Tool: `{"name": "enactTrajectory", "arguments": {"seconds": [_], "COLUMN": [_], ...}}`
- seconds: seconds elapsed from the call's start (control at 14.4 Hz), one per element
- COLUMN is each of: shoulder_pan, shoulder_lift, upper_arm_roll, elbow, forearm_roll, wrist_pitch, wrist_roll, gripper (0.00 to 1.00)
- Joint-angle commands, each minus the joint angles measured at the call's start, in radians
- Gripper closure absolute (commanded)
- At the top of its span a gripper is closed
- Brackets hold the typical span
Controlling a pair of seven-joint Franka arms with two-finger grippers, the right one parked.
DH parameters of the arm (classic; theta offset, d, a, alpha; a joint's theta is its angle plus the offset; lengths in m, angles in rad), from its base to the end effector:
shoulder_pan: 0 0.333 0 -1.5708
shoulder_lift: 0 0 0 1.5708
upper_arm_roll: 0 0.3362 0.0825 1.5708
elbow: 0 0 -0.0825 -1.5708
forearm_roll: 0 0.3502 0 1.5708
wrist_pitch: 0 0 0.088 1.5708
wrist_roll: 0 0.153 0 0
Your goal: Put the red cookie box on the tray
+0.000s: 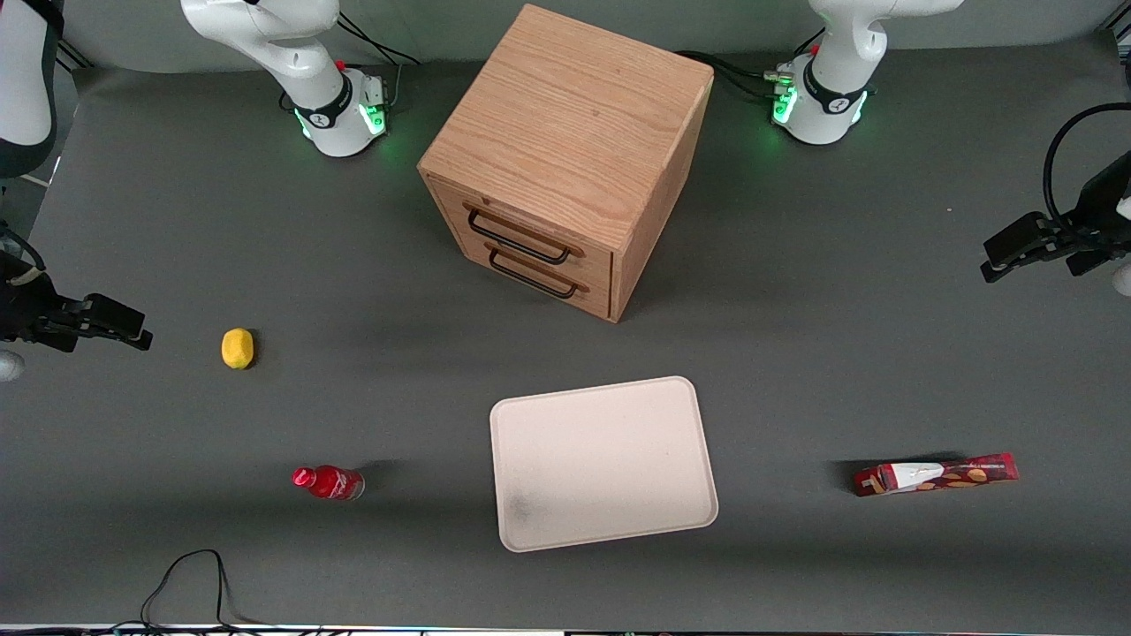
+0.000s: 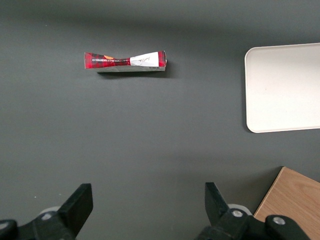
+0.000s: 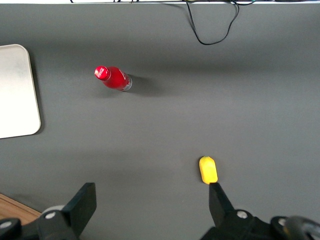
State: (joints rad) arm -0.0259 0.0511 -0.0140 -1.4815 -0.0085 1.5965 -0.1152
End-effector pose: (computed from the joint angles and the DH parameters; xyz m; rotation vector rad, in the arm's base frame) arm 0.5435 -0.0228 0.6133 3.1237 0.1176 0.0985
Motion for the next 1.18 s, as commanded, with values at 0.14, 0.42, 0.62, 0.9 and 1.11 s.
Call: {"name": "enactTrajectory", "arguments": {"seconds": [0.14,0.42,0.62,0.9,1.11], "shoulder_pan": [0.017,0.052,0.073,0.09,0.098], "shoulder_lift": [0.024,0.096,0.17,0.32,0.398], "upper_arm_roll": [-0.006,-0.004,-0.004,-0.004,-0.003], "elbow": [-0.002,0.036,0.088,0.234,0.315], "forearm_roll": [0.01,-0.001,-0.002,-0.002,0.002], "wrist_pitch": [0.022,0.086,0.172,0.184,0.18], "wrist_roll": [-0.004,-0.029,-0.142,-0.393,-0.656], "gripper": [0.0,0.0,0.0,0.0,0.0]}}
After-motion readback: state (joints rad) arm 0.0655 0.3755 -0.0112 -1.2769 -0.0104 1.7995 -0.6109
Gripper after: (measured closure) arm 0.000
